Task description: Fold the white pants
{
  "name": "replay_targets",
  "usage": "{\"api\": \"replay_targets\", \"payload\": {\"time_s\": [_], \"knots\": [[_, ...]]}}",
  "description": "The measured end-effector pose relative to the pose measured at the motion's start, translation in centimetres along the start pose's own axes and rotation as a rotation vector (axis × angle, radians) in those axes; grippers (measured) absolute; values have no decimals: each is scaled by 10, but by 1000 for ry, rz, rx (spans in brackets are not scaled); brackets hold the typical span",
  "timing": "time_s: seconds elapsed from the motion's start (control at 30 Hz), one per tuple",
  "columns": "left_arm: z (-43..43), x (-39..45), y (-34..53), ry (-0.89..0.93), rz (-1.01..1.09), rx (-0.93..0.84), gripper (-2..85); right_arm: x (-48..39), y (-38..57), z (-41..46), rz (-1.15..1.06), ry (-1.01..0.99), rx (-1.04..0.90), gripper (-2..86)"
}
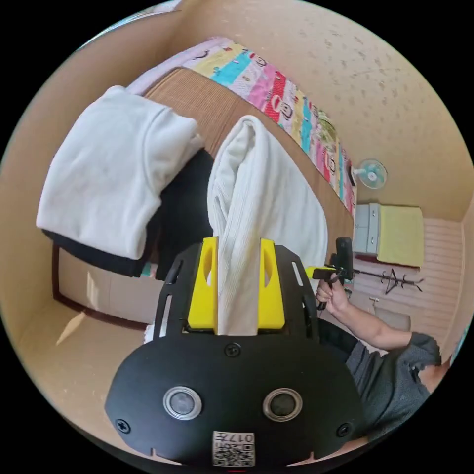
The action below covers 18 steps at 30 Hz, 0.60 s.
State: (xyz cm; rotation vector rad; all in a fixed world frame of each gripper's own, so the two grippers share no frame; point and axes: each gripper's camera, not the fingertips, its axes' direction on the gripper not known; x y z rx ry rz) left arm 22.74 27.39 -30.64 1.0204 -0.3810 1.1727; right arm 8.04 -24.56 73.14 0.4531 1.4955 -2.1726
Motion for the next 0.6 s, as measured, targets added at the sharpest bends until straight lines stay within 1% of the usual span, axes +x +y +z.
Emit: {"api": "replay_targets", "payload": {"time_s": [0.03,0.07,0.13,0.17,0.23,0.33,0.43,0.47,0.53,0.6], "knots": [[-2,-14,3,-14,-53,13,131,-4,1,-2,-12,-30,-7,90],[-6,-33,14,-5,-127,56,134,-11,7,-9,-91,-72,-20,70],[-10,-44,42,47,-160,175,130,-14,21,-23,-173,-48,-69,39],[-4,-45,63,56,-164,243,127,-7,35,-36,-161,8,-95,31],[19,-39,89,56,-159,284,125,12,61,-64,-107,44,-81,20],[78,-25,116,116,-129,300,125,50,117,-126,32,38,31,12],[134,-14,125,236,-168,312,123,70,177,-184,205,139,160,8],[155,-4,125,282,-168,307,117,67,201,-206,244,174,220,7],[182,19,125,293,-145,292,103,53,233,-234,274,222,317,6],[215,68,127,269,-40,275,71,26,261,-258,279,295,415,5]]}}
